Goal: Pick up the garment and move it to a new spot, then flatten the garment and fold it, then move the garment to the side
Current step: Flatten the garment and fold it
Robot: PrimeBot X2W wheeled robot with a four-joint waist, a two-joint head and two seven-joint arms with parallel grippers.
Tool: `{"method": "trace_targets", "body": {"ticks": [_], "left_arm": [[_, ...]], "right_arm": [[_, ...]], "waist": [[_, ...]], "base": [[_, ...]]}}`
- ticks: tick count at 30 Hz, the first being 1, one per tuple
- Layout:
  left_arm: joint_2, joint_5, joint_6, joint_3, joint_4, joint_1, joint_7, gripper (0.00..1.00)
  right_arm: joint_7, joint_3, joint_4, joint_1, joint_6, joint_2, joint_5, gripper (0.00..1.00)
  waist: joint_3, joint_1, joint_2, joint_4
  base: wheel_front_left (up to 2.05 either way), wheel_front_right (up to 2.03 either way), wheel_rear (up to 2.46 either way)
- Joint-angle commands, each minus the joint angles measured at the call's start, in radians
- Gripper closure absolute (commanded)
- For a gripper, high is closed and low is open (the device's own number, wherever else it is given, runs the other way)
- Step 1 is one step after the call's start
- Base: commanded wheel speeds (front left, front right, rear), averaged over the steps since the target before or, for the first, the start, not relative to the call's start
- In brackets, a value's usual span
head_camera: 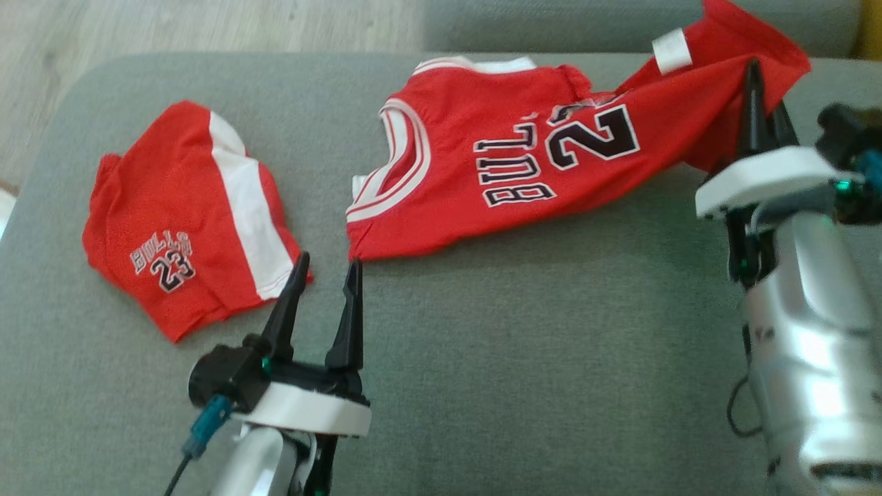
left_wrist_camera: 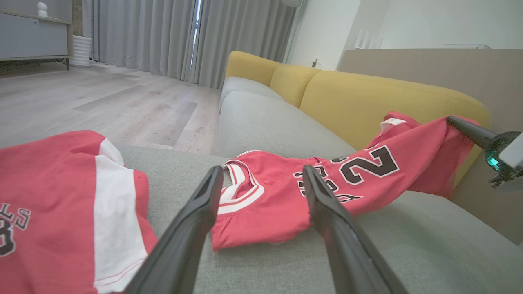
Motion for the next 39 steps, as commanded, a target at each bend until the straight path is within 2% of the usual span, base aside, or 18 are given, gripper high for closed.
{"method": "trace_targets", "body": {"ticks": [1, 6, 11, 15, 20, 21, 25, 30, 34, 39], "left_arm": [[0.002, -0.007, 0.006, 0.033, -0.032, -0.001, -0.006, 0.00], [0.002, -0.007, 0.008, 0.032, -0.038, 0.013, -0.006, 0.00], [0.002, -0.007, 0.006, 0.025, -0.045, 0.008, -0.006, 0.00], [0.002, -0.005, 0.001, 0.016, -0.042, -0.004, -0.006, 0.00], [0.002, -0.009, -0.004, 0.011, -0.036, -0.021, -0.006, 0.00], [0.002, -0.013, -0.004, 0.009, -0.035, -0.022, -0.006, 0.00], [0.002, -0.016, -0.001, 0.008, -0.035, -0.019, -0.006, 0.00], [0.002, -0.016, 0.004, 0.017, -0.035, -0.013, -0.006, 0.00], [0.002, -0.013, 0.006, 0.028, -0.037, -0.004, -0.006, 0.00], [0.002, -0.003, 0.007, 0.042, -0.040, 0.013, -0.006, 0.00]], "right_arm": [[-0.012, 0.041, -0.069, 0.026, -0.001, 0.006, 0.018, 1.00], [0.069, 0.042, -0.314, 0.113, -0.001, 0.006, 0.022, 1.00], [0.199, -0.043, -0.495, 0.154, -0.001, 0.005, -0.026, 1.00], [0.276, -0.123, -0.475, 0.104, -0.001, -0.039, -0.094, 1.00], [0.331, -0.244, -0.278, 0.006, -0.001, -0.130, -0.210, 1.00], [0.345, -0.306, -0.198, -0.026, -0.001, -0.148, -0.264, 0.00], [0.385, -0.377, -0.078, -0.055, -0.001, -0.162, -0.375, 0.00], [0.352, -0.402, -0.027, -0.064, -0.001, -0.124, -0.415, 0.00], [0.296, -0.399, -0.014, -0.049, -0.001, -0.077, -0.408, 0.00], [0.196, -0.342, -0.053, -0.004, -0.001, -0.020, -0.330, 0.00]], "waist": [[-0.026, 0.0000, -0.0001, -0.021], [-0.040, 0.0000, -0.0001, -0.021], [-0.021, 0.0000, -0.0001, 0.018], [0.006, 0.0000, -0.0001, 0.058], [0.031, 0.0000, -0.0001, 0.105], [0.033, 0.0000, -0.0001, 0.114], [0.031, 0.0000, -0.0001, 0.118], [0.019, 0.0000, -0.0001, 0.092], [-0.006, 0.0000, -0.0001, 0.054], [-0.042, 0.0000, -0.0001, 0.002]], "base": [[0.00, 0.00, 0.00], [0.00, 0.00, 0.00], [0.00, 0.00, 0.00], [0.00, 0.00, 0.00], [0.00, 0.00, 0.00], [0.00, 0.00, 0.00], [0.00, 0.00, 0.00], [0.00, 0.00, 0.00], [0.00, 0.00, 0.00], [0.00, 0.00, 0.00]]}}
